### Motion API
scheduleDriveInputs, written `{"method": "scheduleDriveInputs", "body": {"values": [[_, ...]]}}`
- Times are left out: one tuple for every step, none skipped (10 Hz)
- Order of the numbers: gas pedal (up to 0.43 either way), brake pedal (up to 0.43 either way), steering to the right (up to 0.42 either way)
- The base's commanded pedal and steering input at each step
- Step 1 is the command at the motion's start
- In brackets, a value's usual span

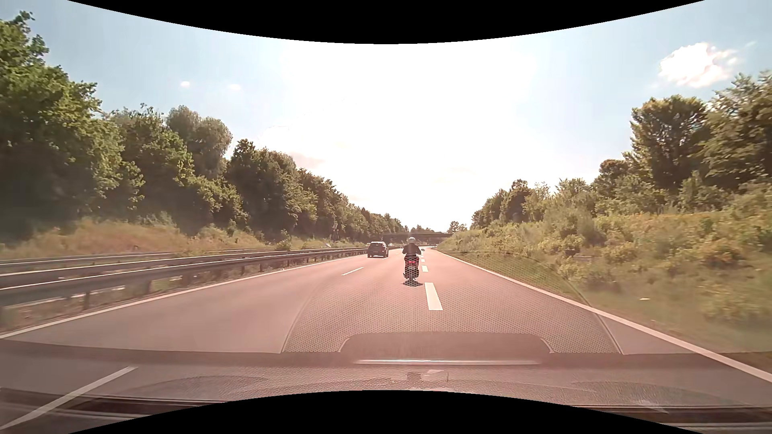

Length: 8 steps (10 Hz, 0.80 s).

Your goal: Follow the waypoints while adhering to traffic rules and regulations

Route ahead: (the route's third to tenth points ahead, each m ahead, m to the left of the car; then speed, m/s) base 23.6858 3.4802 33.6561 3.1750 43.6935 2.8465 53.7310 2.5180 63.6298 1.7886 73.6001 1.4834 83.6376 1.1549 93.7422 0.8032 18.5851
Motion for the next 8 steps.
{"method": "scheduleDriveInputs", "body": {"values": [[0.331, 0.012, 0.003], [0.319, 0.012, 0.003], [0.311, 0.012, 0.003], [0.299, 0.012, 0.003], [0.299, 0.012, 0.003], [0.287, 0.012, 0.003], [0.287, 0.012, 0.003], [0.287, 0.012, 0.003]]}}
